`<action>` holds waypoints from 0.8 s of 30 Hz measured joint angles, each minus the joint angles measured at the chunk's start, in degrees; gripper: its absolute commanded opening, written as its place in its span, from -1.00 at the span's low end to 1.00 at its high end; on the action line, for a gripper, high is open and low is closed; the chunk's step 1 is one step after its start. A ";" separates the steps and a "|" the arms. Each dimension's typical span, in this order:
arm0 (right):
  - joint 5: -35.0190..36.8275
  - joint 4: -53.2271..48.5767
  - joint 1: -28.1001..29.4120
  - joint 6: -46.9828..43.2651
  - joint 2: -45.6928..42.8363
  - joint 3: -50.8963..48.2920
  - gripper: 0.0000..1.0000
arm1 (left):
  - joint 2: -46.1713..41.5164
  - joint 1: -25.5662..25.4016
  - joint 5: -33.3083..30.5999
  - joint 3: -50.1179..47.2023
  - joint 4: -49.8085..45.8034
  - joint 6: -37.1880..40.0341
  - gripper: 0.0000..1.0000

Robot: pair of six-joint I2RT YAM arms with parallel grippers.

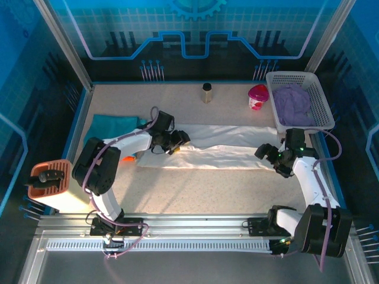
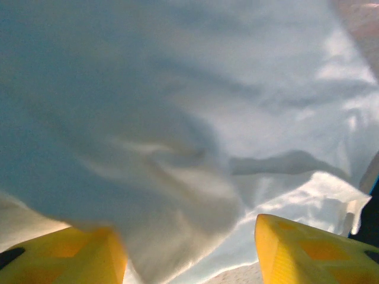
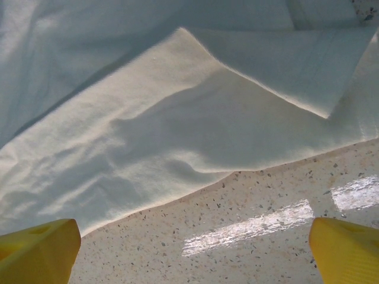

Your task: Fold and stack the t-shirts

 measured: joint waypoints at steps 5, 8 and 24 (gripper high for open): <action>-0.39 -0.02 -0.13 -0.24 0.00 0.00 0.99 | 2.14 0.00 -2.16 6.78 -2.03 2.69 0.16; -0.61 -0.02 -0.44 -0.26 0.00 0.00 0.99 | 5.75 0.02 -2.97 11.74 -3.61 4.44 0.12; -2.67 -0.42 -1.46 -1.29 -2.45 -0.85 0.99 | 1.84 5.60 -3.85 18.16 -19.26 17.31 0.08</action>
